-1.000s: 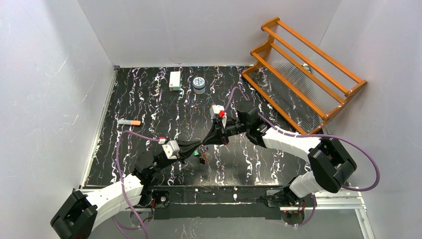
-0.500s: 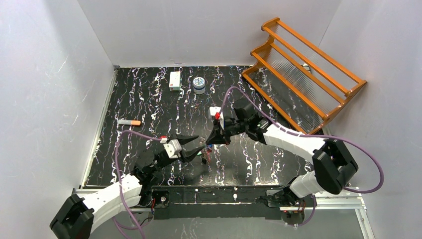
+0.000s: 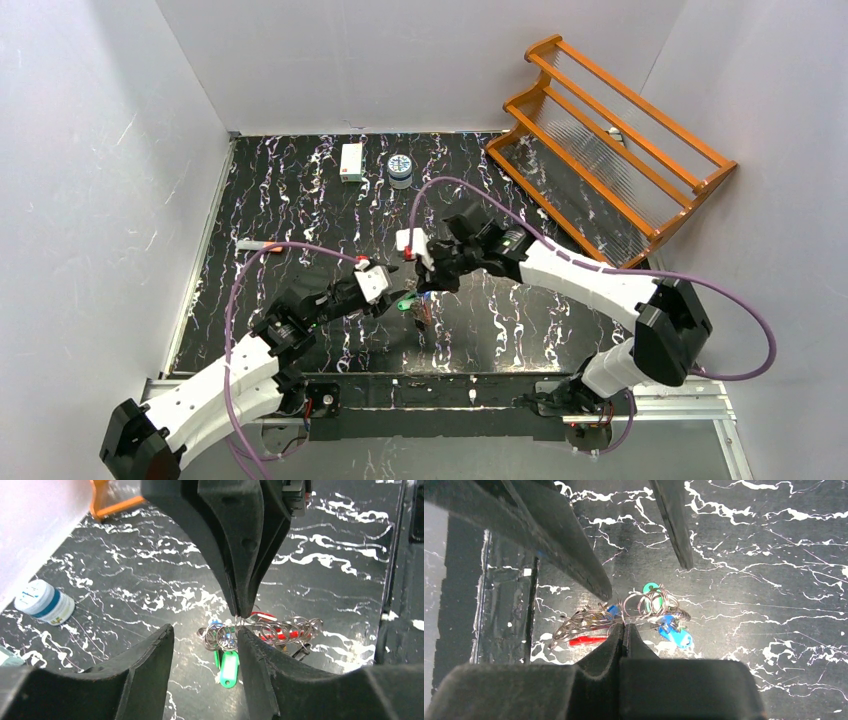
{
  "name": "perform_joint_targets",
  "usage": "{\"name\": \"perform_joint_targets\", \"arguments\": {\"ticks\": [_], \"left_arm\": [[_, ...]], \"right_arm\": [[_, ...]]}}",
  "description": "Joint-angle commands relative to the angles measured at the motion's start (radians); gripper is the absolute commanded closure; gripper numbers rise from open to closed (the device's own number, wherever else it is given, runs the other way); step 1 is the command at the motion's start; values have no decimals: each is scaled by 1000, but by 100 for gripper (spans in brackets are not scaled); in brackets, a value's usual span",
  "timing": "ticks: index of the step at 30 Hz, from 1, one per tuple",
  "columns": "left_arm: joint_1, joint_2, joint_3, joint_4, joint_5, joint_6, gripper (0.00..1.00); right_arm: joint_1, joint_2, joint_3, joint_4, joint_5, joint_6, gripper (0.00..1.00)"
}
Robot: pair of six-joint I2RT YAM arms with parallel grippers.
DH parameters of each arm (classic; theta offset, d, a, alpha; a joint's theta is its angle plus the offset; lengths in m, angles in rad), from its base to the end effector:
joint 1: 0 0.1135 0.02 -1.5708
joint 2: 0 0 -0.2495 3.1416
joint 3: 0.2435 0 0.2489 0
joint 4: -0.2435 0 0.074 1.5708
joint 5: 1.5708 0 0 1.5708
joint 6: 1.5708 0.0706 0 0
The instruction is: Put the keys on the keyring
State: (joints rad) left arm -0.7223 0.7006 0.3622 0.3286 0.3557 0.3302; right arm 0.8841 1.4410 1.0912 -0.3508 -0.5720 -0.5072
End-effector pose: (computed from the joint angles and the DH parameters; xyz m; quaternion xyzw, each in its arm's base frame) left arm 0.1467 -0.1621 0.2494 0.4589 0.5422 -0.2582 0.6548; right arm 0.1842 0.2850 0.2485 -0.6488 0.5916 0.3271 0.3493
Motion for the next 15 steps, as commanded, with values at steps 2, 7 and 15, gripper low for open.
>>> {"name": "perform_joint_targets", "arguments": {"ticks": [2,7,15], "left_arm": [[-4,12,46,-147,47,45,54],[-5,34,32,-134,76,17,58],[-5,96,0,-25,111,-41,71]], "right_arm": [[62,61,105,-105,123,-53,99],[65,57,87,-54,88,-31,99],[66,52,80,-24,44,-8,99]]}}
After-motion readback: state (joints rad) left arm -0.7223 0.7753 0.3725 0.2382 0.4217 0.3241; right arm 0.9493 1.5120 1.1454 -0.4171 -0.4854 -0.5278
